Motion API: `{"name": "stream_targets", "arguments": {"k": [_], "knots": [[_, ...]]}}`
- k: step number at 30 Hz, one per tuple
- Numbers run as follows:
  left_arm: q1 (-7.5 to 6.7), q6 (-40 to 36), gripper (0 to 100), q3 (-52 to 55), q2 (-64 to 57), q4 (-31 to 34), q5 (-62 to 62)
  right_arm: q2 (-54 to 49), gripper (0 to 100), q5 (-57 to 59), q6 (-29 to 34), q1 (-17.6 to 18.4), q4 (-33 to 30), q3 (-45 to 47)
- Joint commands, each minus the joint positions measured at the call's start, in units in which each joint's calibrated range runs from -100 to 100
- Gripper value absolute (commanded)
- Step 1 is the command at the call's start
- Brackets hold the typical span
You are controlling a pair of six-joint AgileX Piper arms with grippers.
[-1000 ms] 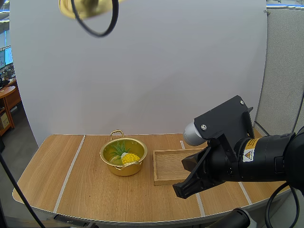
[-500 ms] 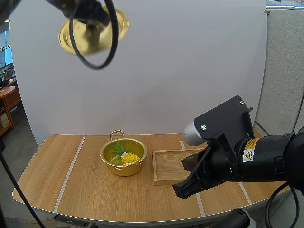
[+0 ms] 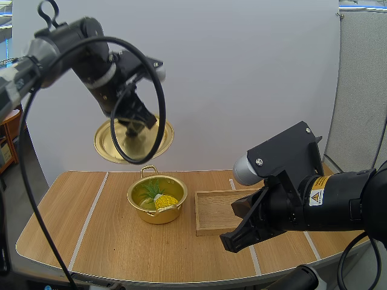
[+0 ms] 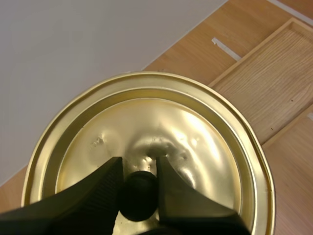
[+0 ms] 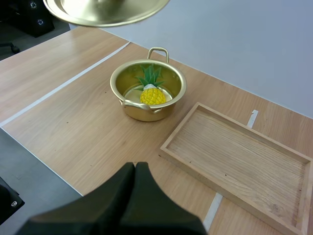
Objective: Open the pot, put the pineapple inside, and close it
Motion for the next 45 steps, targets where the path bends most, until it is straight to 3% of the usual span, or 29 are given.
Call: {"name": "stream_targets", "arguments": {"k": [1, 7, 26, 31, 36, 45], "knots": [[-0.07, -0.34, 0, 5.25, 5.35, -2.14, -6.42, -0.59, 0, -0.74, -0.09, -0.22, -0.25, 0.28], [-0.07, 2.88, 0, 6.73, 12.37, -7.80, -11.27, -0.59, 0, -0.74, -0.29, -0.24, -0.25, 0.28], [-0.07, 4.11, 0, 9.04, 28.81, -7.23, -27.19, -0.59, 0, -0.58, -0.29, -0.43, -0.99, 0.28], [-0.07, 5.44, 0, 11.03, 29.95, -8.12, -32.48, -0.59, 0, -0.58, -0.29, -0.43, -0.99, 0.28], [-0.07, 9.53, 0, 14.32, 30.41, -13.10, -36.44, -0.59, 0, -0.58, -0.39, -0.43, -0.99, 0.28], [-0.07, 9.71, 0, 16.34, 30.41, -13.10, -37.10, -0.59, 0, -0.58, -0.39, -0.43, -1.09, 0.28]]}}
